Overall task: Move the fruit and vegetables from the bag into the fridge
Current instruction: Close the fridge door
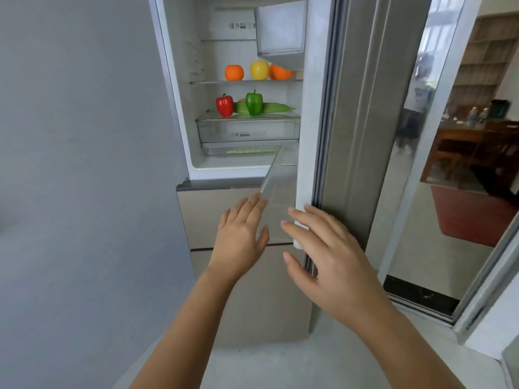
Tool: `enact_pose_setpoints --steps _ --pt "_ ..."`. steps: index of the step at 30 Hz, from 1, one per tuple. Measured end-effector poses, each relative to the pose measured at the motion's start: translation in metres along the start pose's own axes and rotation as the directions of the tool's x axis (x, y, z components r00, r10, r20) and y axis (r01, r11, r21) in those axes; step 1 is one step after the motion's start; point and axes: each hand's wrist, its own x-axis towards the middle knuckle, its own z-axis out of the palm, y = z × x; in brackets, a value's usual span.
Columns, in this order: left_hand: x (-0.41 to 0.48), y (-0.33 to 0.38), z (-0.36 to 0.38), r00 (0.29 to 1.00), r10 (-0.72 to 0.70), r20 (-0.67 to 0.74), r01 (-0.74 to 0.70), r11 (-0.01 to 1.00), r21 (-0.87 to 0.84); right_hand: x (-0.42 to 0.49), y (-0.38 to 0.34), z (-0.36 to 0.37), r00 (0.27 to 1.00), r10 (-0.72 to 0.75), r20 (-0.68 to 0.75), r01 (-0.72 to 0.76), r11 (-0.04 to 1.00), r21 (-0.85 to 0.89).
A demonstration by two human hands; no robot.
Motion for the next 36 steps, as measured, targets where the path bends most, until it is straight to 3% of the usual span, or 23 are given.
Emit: enact_pose_setpoints --steps 6,11,14,26,36 --pt "-0.011 -0.025 -0.03 0.989 -0.099 -0.108 0.102 0.994 0.024 0.018 -0.019 0.013 0.999 -0.049 -0.014 0.05 0.997 0.052" --pt "-0.036 -0.028 -0.061 0.943 -0.075 -0.325 0.077 0.997 -0.004 0.026 -0.024 0.027 0.998 -0.05 -0.027 0.051 0.996 0.076" --pt "-0.046 -0.032 -0.075 0.922 -0.037 -0.386 0.046 0.999 0.013 0.03 -0.026 0.039 0.998 -0.028 -0.059 0.033 0.996 0.084" --pt "-0.045 -0.06 -0.049 0.943 0.115 -0.313 -0.103 0.993 0.056 0.062 0.009 0.119 0.99 0.109 0.086 -0.108 0.994 -0.01" --pt "0.021 -0.129 0.017 0.981 0.029 -0.191 -0.008 0.994 0.108 0.115 0.056 0.203 0.987 0.125 0.098 -0.122 0.992 -0.037"
